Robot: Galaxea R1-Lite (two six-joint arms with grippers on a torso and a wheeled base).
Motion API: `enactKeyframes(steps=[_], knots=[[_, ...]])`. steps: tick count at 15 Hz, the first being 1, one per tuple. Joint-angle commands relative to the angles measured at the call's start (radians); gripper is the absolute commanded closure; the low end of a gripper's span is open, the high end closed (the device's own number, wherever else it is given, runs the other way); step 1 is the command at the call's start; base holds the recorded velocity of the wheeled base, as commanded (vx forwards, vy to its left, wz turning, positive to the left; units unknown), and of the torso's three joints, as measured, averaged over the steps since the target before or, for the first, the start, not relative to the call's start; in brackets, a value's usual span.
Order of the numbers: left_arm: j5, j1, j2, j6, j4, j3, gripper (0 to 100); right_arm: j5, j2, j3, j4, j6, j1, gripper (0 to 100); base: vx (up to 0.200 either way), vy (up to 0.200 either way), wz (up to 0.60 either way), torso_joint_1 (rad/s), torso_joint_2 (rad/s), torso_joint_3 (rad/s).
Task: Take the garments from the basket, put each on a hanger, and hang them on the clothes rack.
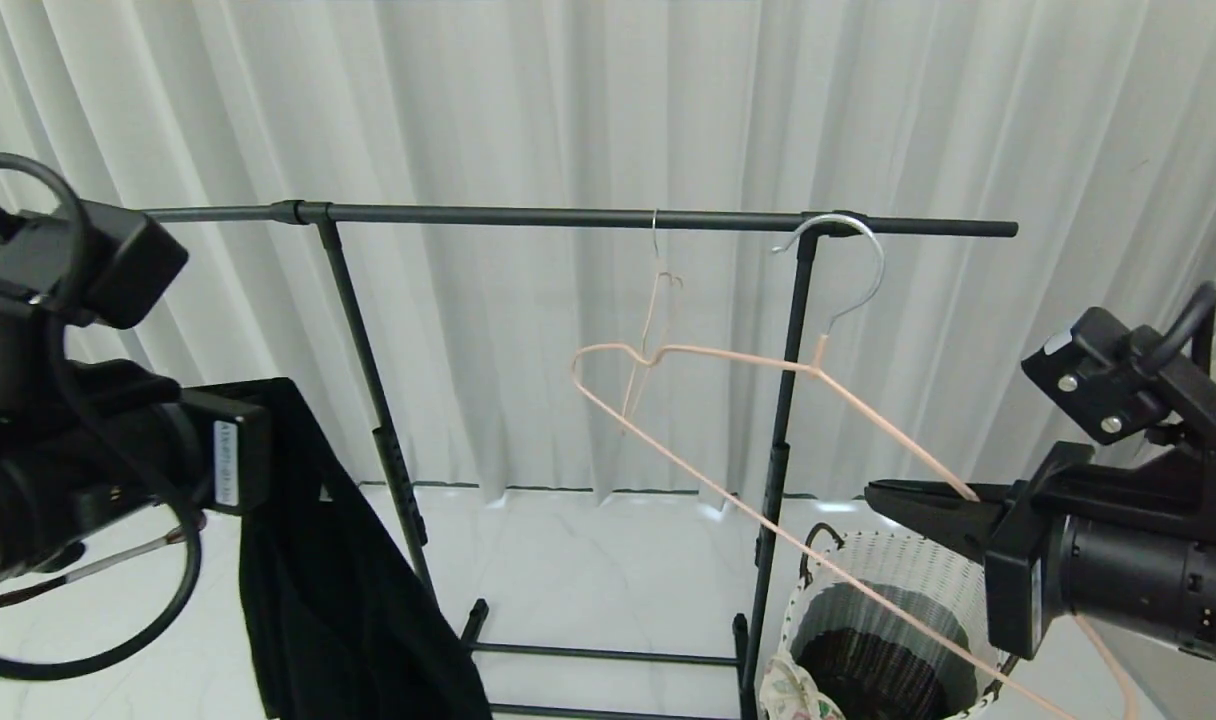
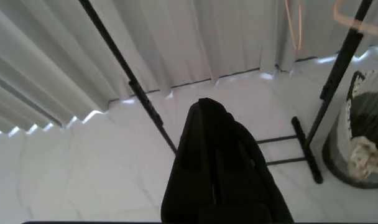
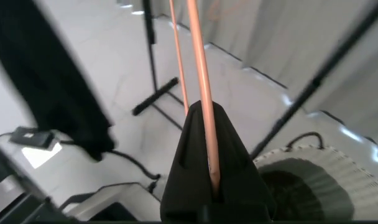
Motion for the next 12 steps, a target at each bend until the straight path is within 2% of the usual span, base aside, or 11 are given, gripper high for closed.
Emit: enactKeyframes(steps=[1, 2, 3, 4, 6, 12], knots=[[0.038, -0.012, 0.174, -0.088, -0.024, -0.067, 100, 0.007, 0.003, 0.013, -0.007, 0.007, 0.063, 100, 0.0, 0.0, 0.0, 0.0, 0.0, 0.0], [0.043, -0.015, 0.204, -0.127, -0.024, -0.098, 100, 0.013, 0.004, 0.013, -0.007, 0.013, 0.079, 100, 0.0, 0.0, 0.0, 0.0, 0.0, 0.0], [0.044, -0.026, 0.247, -0.18, -0.024, -0.144, 100, 0.042, 0.007, 0.011, -0.01, 0.03, 0.102, 100, 0.0, 0.0, 0.0, 0.0, 0.0, 0.0], [0.043, -0.029, 0.27, -0.202, -0.024, -0.176, 100, 0.076, 0.007, 0.011, -0.01, 0.038, 0.122, 100, 0.0, 0.0, 0.0, 0.0, 0.0, 0.0], [0.04, -0.04, 0.287, -0.202, -0.024, -0.197, 100, 0.106, 0.018, 0.011, -0.01, 0.039, 0.133, 100, 0.0, 0.0, 0.0, 0.0, 0.0, 0.0], [0.04, -0.081, 0.289, -0.209, -0.024, -0.196, 100, 0.116, 0.052, 0.008, -0.041, 0.041, 0.133, 100, 0.0, 0.0, 0.0, 0.0, 0.0, 0.0]])
